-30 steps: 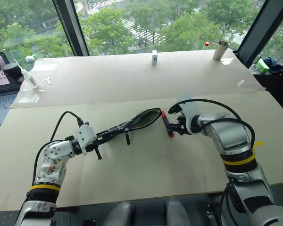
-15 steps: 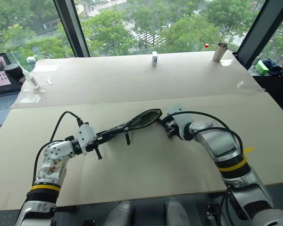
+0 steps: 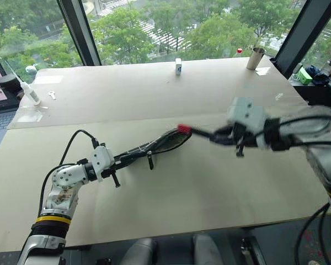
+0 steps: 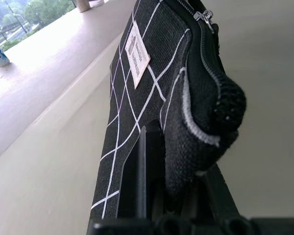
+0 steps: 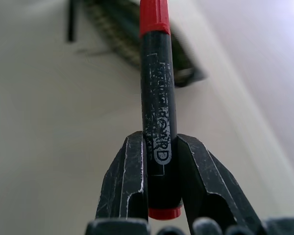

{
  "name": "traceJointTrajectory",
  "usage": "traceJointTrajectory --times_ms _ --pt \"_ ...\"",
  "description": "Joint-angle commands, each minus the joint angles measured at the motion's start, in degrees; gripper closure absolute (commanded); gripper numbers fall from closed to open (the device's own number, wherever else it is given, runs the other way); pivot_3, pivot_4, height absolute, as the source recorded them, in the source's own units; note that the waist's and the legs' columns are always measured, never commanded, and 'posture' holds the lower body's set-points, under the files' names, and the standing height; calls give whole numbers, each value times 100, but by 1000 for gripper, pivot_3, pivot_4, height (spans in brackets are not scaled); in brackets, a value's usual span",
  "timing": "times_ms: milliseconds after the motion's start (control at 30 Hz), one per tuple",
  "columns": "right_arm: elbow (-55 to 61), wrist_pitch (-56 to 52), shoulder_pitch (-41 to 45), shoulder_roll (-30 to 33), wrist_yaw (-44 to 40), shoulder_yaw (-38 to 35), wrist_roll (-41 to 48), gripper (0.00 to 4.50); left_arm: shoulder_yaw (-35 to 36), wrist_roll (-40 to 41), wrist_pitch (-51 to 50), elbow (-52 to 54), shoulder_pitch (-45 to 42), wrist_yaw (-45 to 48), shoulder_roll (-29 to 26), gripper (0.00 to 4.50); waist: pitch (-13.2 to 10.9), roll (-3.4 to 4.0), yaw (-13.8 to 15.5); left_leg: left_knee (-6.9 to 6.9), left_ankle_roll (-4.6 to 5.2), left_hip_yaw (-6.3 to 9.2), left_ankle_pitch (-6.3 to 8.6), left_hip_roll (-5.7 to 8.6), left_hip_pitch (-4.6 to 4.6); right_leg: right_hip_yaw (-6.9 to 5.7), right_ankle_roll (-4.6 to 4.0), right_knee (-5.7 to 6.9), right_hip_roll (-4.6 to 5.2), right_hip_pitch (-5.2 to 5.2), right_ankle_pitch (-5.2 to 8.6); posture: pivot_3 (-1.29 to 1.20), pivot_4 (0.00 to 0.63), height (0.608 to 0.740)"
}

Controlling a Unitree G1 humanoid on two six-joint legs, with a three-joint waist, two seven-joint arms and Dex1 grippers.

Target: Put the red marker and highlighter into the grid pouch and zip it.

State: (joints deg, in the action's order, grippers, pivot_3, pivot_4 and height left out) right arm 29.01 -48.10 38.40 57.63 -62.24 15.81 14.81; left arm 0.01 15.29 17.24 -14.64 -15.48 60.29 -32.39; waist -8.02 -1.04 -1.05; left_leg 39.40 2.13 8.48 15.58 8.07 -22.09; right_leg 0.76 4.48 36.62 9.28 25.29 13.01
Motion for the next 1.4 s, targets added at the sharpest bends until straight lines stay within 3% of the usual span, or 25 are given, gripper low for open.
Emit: traceJointTrajectory --times_ms 33,233,467,633,1400 --pt "-112 695 147 240 81 591 -968 3996 15 -8 38 99 -35 21 -30 4500 0 0 28 6 3 -2 3 0 0 -1 0 0 0 -1 0 0 150 739" --pt "-370 827 538 -68 65 1036 -1584 3996 -12 -29 51 108 -19 69 -49 4500 -1 0 35 33 3 -3 7 0 -7 -1 0 8 -5 2 0 0 150 739" --pt "-157 1057 421 252 -583 340 -1040 3996 -25 -83 95 84 -20 122 -39 4500 -1 0 76 35 5 -1 9 0 -14 -2 0 4 -5 4 0 0 150 739" --pt "-318 1113 420 205 -573 296 -1150 3996 -46 -109 109 50 -47 137 -10 4500 -1 0 84 36 6 -3 11 -1 -8 -1 1 6 -8 1 0 0 150 739" --pt "-1240 1791 1666 -1611 -597 2303 -3119 3996 -163 -170 253 -126 -148 224 73 4500 -1 0 39 40 3 -3 11 -1 -13 -2 1 14 -8 9 0 0 150 739"
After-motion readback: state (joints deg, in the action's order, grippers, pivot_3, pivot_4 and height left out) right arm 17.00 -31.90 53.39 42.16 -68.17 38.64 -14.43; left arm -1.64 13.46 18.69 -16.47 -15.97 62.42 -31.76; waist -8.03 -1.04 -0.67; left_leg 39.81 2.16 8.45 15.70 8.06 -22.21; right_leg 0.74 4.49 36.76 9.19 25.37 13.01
